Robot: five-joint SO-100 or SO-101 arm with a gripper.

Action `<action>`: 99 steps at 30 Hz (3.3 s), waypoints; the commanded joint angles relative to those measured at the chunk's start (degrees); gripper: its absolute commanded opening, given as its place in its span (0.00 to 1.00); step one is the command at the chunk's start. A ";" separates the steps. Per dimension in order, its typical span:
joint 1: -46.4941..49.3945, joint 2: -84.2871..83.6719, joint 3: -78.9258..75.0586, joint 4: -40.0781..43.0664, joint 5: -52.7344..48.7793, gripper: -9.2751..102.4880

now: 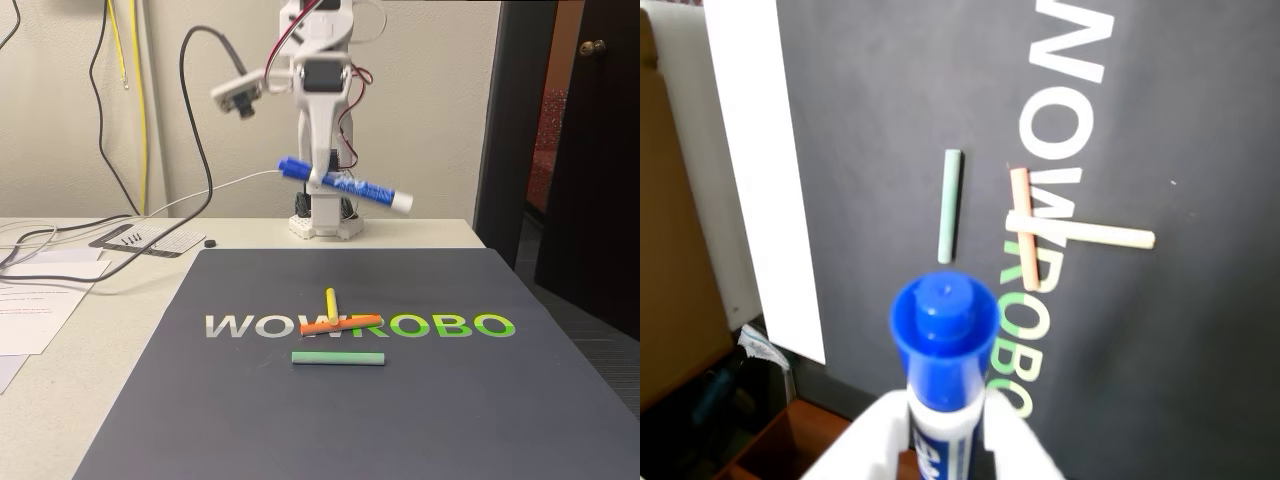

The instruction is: Pick up the blue marker.

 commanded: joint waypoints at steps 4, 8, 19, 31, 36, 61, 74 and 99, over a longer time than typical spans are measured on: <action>-1.76 13.54 10.11 10.20 0.35 0.08; -2.46 19.51 15.29 10.11 0.62 0.08; -7.47 44.47 38.58 -0.26 5.63 0.08; -8.35 67.06 78.66 -26.72 7.38 0.08; -7.38 67.24 84.81 -33.75 7.73 0.08; 1.14 86.57 103.62 -38.14 1.76 0.08; 2.20 98.88 109.78 -36.04 2.55 0.08; 1.85 102.83 109.86 -36.83 5.89 0.08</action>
